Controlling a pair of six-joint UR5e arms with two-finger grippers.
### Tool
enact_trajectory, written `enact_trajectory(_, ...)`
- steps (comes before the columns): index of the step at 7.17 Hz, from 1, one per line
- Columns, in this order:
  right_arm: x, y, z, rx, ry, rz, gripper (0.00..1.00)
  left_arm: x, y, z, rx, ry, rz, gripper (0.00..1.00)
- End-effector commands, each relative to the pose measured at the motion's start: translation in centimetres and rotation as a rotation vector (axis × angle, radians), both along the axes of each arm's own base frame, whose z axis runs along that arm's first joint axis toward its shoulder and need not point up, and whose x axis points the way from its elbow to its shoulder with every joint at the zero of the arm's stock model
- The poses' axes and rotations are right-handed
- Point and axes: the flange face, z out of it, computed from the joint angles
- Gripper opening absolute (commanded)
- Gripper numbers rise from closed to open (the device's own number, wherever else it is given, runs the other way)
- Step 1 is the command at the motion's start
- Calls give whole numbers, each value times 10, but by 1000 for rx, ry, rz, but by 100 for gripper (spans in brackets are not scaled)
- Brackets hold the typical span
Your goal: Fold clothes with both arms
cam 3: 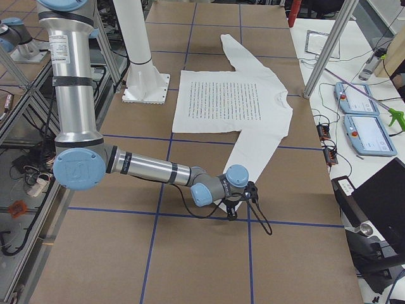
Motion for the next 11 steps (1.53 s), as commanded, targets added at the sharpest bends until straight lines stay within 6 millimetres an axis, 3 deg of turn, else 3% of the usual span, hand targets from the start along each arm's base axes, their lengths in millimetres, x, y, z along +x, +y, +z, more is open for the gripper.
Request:
enact_trajectory(1,0,-1,0,0,0,0,40,0,0,0,0,0,0,99)
enact_trajectory(3,-2,-5,-7,12,-8,-1,24,0,-1,-1,1,1,-1,99)
enact_trajectory(5,-5,-12,-16,26,-17,0,1,0,-1,-1,2,1,-1,99)
enact_trajectory(6,-3,-16,-23,36,-27,6,0,0,-1,-1,1,1,-1,99)
enact_trajectory(9,-6,-28,-89,61,-181,8,0,0,-1,0,-1,1,-1,99)
enact_trajectory(10,-11,-40,-120,73,-257,-9,0,0,-1,0,-1,1,-1,99)
enact_trajectory(11,-20,-63,-165,64,-309,22,0,0,0,0,0,0,0,99)
